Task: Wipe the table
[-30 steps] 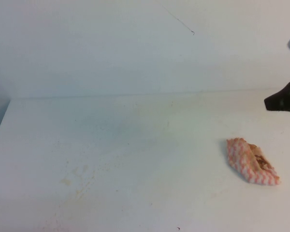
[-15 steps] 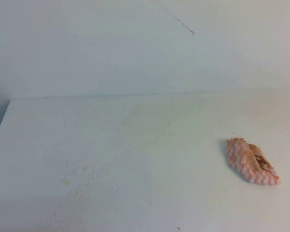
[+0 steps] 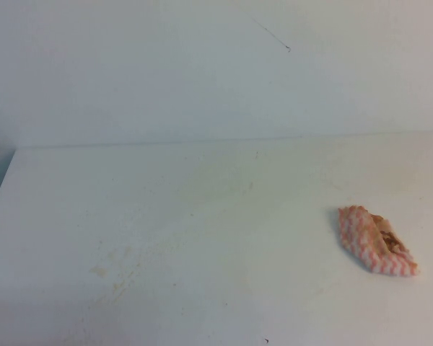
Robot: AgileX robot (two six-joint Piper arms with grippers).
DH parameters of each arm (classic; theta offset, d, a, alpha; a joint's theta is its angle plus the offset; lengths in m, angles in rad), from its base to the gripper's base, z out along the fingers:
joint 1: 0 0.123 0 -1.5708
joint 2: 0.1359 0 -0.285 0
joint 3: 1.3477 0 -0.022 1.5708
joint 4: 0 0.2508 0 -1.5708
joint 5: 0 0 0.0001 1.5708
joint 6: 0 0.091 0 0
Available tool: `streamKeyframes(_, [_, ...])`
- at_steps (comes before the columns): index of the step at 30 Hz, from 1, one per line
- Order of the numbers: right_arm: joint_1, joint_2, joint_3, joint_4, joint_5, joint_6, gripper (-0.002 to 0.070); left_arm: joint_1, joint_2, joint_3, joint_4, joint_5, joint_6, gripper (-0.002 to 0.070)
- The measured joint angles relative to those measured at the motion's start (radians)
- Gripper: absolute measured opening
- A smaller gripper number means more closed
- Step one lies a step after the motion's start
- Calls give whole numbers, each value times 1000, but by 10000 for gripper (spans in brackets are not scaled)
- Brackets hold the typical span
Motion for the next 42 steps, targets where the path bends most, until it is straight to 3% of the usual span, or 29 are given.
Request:
streamKeyframes(15, [0, -23, 2, 8, 0, 1, 0, 0, 0, 0, 0, 0, 0, 0])
streamKeyframes(31, [0, -402, 2, 14, 0, -2, -1, 0, 0, 0, 0, 0, 0, 0])
streamKeyframes(42, [0, -532, 151, -368, -66, -81, -2, 0, 0, 0, 0, 0, 0, 0])
